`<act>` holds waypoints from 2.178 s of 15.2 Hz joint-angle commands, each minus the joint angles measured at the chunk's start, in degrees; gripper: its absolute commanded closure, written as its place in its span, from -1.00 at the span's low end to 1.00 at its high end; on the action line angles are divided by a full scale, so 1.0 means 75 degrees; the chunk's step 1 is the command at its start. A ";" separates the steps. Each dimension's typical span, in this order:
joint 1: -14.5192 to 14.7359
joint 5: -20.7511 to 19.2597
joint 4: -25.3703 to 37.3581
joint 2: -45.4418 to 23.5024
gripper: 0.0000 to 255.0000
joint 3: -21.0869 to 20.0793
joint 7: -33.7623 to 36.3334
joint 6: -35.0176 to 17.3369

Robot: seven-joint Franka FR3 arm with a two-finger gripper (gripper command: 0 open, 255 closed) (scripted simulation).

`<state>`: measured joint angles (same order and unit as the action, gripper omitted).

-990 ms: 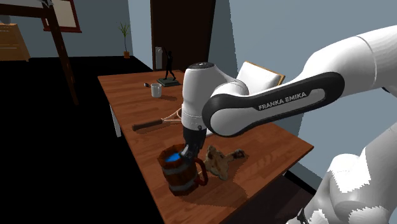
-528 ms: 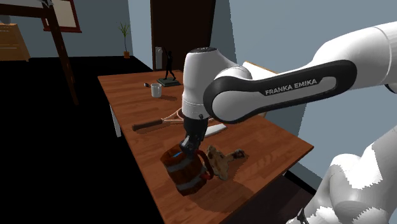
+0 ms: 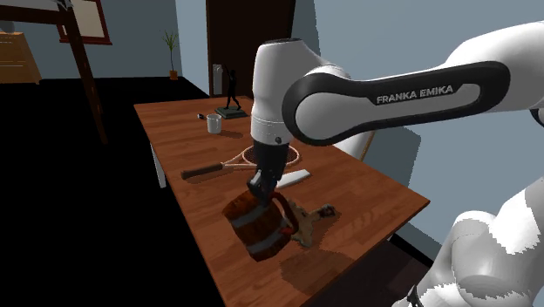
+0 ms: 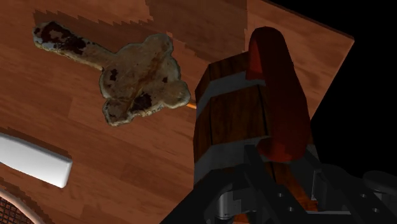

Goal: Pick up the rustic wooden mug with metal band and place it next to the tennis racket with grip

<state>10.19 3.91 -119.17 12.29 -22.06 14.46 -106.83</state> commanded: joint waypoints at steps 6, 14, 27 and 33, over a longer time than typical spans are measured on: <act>-0.0017 -0.0007 0.0685 0.0043 1.00 0.0036 -0.0006 0.0711; -0.0041 -0.0040 0.1558 -0.0009 1.00 0.0062 0.0007 0.1535; -0.0819 -0.0257 0.1183 0.0444 1.00 0.1434 -0.2111 0.1648; -0.1256 -0.0469 0.1309 0.0282 1.00 0.2135 -0.3200 0.1619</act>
<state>1.47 0.71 -109.42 14.53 -7.15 -7.73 -94.49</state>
